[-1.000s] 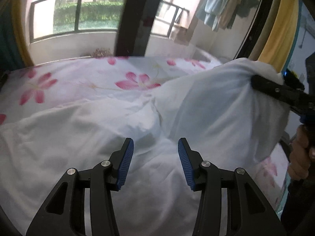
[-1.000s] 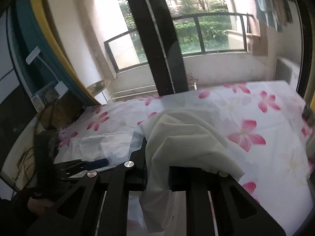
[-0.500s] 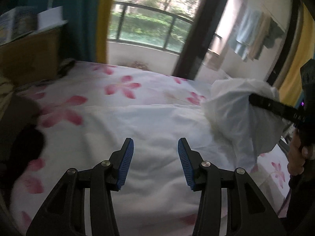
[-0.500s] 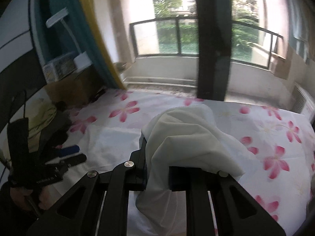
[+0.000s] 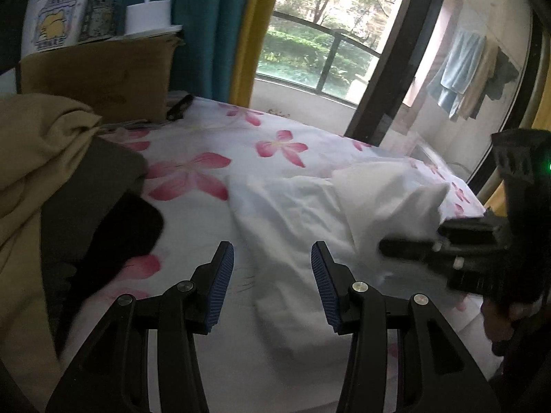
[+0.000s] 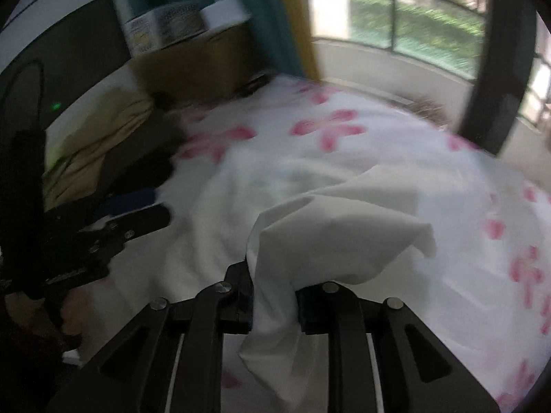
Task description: Fold large clothes
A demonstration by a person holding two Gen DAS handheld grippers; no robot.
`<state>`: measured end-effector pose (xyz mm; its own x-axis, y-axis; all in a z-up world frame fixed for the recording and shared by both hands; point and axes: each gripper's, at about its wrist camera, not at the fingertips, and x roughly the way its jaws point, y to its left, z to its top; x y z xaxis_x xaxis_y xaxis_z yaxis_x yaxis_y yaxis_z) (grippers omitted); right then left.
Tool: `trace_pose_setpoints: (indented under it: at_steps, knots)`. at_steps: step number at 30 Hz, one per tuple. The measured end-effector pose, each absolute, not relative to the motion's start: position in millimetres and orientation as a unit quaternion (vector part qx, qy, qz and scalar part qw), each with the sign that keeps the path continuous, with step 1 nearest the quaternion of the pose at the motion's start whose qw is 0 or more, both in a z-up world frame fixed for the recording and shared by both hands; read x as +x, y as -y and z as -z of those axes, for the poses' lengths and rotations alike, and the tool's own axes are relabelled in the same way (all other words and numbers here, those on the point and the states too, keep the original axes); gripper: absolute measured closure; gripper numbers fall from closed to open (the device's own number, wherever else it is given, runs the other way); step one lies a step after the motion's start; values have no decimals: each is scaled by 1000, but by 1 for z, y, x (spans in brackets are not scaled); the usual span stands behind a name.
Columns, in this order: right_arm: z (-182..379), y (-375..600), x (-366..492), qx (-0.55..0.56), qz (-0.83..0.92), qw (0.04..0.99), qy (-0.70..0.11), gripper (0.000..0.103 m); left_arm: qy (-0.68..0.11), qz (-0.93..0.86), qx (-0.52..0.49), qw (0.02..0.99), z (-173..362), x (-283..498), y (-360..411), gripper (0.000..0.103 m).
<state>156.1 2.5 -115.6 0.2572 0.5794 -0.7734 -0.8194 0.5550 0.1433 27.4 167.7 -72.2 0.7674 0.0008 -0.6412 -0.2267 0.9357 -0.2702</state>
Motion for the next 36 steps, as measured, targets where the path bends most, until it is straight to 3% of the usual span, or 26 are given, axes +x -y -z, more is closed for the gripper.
trace_pose_setpoints:
  at_steps: [4,7,8,9,18,23,28,36]
  knots:
    - [135,-31,140,-162,-499,727,-443,80,-339,-77,-170,922,75,17,-178,54]
    - [142,-41,127,-171,-527,702,-448,57,-338,-85,-176,921,74,11,-185,54]
    - [142,-43,124,-170,-537,695,-447,43,-337,-85,-178,921,73,10,-186,54]
    - [141,-43,121,-168,-545,691,-444,38,-334,-85,-180,921,71,9,-187,54]
    - [100,10,119,-138,-538,730,-398,37,-296,-16,-163,941,38,31,-157,48]
    - [86,72,140,-111,-467,792,-377,37,-349,31,-122,929,57,65,-123,46]
    - [93,127,169,-103,-368,843,-378,37,-436,-12,-83,896,106,84,-118,46]
    - [131,145,195,-92,-331,846,-409,37,-421,-77,-80,900,92,61,-136,46]
